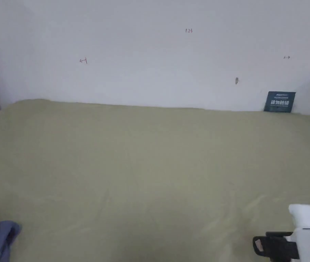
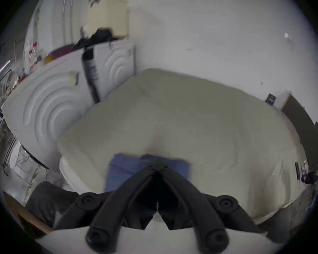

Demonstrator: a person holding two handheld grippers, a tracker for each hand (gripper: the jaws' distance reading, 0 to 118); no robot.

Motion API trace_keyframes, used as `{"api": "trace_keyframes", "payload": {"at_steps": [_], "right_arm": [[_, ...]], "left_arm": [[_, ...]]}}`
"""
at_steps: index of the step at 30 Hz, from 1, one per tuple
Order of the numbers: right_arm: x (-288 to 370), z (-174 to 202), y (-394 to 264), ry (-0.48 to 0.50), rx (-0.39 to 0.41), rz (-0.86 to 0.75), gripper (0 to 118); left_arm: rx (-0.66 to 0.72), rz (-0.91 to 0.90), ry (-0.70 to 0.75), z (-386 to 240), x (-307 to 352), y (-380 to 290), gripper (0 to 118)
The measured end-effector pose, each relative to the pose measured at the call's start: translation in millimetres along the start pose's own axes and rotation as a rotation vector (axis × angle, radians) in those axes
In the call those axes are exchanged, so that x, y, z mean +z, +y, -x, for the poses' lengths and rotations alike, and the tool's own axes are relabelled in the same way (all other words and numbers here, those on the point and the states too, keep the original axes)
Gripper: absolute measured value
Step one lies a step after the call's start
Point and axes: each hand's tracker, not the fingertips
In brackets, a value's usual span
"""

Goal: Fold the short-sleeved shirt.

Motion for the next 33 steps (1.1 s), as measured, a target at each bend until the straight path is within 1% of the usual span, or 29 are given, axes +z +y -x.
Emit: {"api": "trace_keyframes", "payload": {"at_steps": [1,3,4,5,8,9,10,11,13,14,17,19,22,24,25,26,27,28,29,30,31,33], "right_arm": [[-0.5,-0.6,1.7,-0.039,0.023,-0.01,0],[-0.5,6.9,3.4,-0.121,0.05,-0.033,0],[-0.1,11.9,4.4,-0.172,0.064,-0.054,0],[-0.8,8.5,4.4,-0.215,0.072,-0.082,0],[1.2,19.2,8.0,-0.279,0.069,-0.168,0],[-1.4,20.5,10.1,-0.292,0.067,-0.198,0],[-1.2,23.6,11.4,-0.312,0.063,-0.228,0],[-0.4,26.9,12.2,-0.336,0.054,-0.256,0],[0.7,34.2,11.4,-0.377,0.041,-0.304,0],[1.9,36.6,11.1,-0.398,0.042,-0.329,0],[9.3,45.2,8.4,-0.459,0.054,-0.398,0],[12.1,46.8,10.6,-0.477,0.054,-0.413,0],[26.7,54.2,14.5,-0.469,0.045,-0.445,0],[28.7,54.7,18.0,-0.413,0.049,-0.476,3],[25.7,53.4,19.6,-0.403,0.059,-0.482,33],[24.7,55.5,21.2,-0.415,0.066,-0.482,73],[23.1,57.3,23.0,-0.429,0.075,-0.479,103],[21.6,58.0,23.9,-0.433,0.077,-0.479,118],[24.8,59.4,23.7,-0.418,0.081,-0.503,117],[28.3,60.7,22.3,-0.415,0.064,-0.571,117],[26.3,60.9,22.1,-0.409,0.068,-0.536,117],[22.6,58.1,23.5,-0.414,0.058,-0.542,117]], "left_arm": [[0.004,-0.033,0.033,-27.4,9.3,-5.6,0],[-0.002,-0.12,-0.048,-77.3,27.2,-6.5,0],[-0.02,-0.142,-0.124,-100.1,34.7,-9.5,0],[-0.032,-0.153,-0.172,-124.2,41.4,-12.5,0],[-0.133,-0.129,-0.246,-201.3,61.8,-19.4,0],[-0.16,-0.145,-0.256,-220.3,66.0,-21.1,0],[-0.177,-0.172,-0.263,-245.9,83.3,-27.8,0],[-0.173,-0.196,-0.262,-262.8,89.9,-31.5,0],[-0.128,-0.231,-0.274,-284.9,99.8,-40.4,0],[-0.099,-0.251,-0.275,-290.4,94.6,-44.5,0],[-0.141,-0.238,-0.254,-313.7,93.9,-54.8,0],[-0.153,-0.22,-0.227,-320.4,89.9,-59.9,0],[-0.162,-0.248,-0.253,-325.6,98.2,-61.3,2],[-0.178,-0.261,-0.26,-326.8,101.7,-58.5,7],[-0.182,-0.266,-0.285,-325.8,102.9,-57.0,38],[-0.171,-0.281,-0.305,-324.3,97.7,-54.5,77],[-0.169,-0.295,-0.296,-324.7,97.8,-53.8,110],[-0.147,-0.284,-0.301,-325.6,96.9,-54.1,118],[-0.147,-0.31,-0.298,-324.1,103.5,-54.4,118],[-0.145,-0.338,-0.293,-320.8,111.6,-54.4,118],[-0.15,-0.342,-0.293,-319.0,112.9,-53.7,118],[-0.154,-0.339,-0.278,-317.3,112.1,-50.6,118]]}}
